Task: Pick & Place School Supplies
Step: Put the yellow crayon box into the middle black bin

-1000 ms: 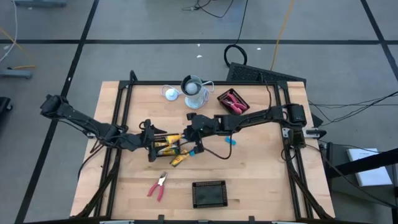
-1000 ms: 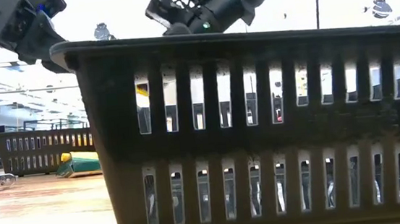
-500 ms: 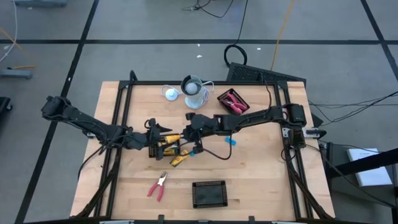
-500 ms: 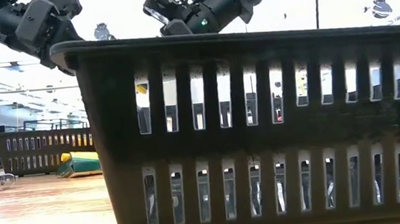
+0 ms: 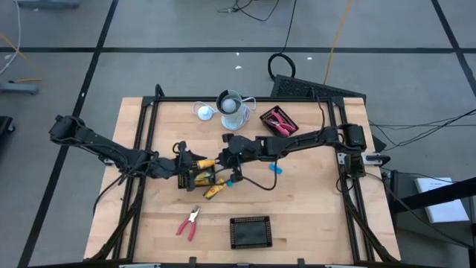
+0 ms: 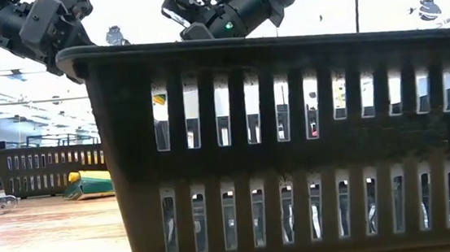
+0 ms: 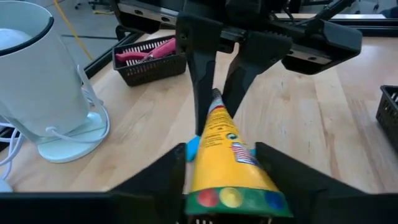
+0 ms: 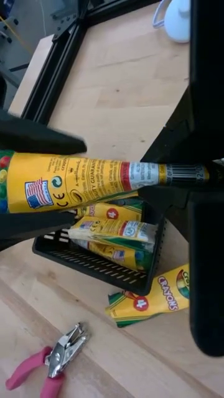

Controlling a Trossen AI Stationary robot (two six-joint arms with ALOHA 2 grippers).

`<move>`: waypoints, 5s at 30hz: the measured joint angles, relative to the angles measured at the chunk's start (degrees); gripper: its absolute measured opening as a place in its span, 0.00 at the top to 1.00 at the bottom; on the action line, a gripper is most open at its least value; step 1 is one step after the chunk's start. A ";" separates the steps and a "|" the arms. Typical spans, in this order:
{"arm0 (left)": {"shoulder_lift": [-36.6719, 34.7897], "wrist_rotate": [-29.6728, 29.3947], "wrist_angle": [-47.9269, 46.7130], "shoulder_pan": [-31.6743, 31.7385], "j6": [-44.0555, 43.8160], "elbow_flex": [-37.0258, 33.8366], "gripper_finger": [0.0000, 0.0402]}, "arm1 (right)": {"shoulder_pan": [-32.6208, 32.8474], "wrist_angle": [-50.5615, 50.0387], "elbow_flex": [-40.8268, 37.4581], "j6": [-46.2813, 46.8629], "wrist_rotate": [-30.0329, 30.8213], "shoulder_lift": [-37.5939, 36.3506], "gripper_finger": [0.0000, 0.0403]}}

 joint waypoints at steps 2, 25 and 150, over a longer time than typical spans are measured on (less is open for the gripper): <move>0.00 -0.03 -0.01 0.02 0.05 0.02 0.64 | -0.04 0.00 0.00 0.00 -0.01 0.00 0.94; -0.02 -0.25 -1.62 0.04 0.90 0.04 0.92 | 0.02 -0.14 -0.02 1.48 -0.21 0.00 0.92; -19.05 -7.57 15.10 -3.04 5.47 -16.02 0.19 | 6.50 -2.71 0.35 6.91 -11.08 12.92 0.88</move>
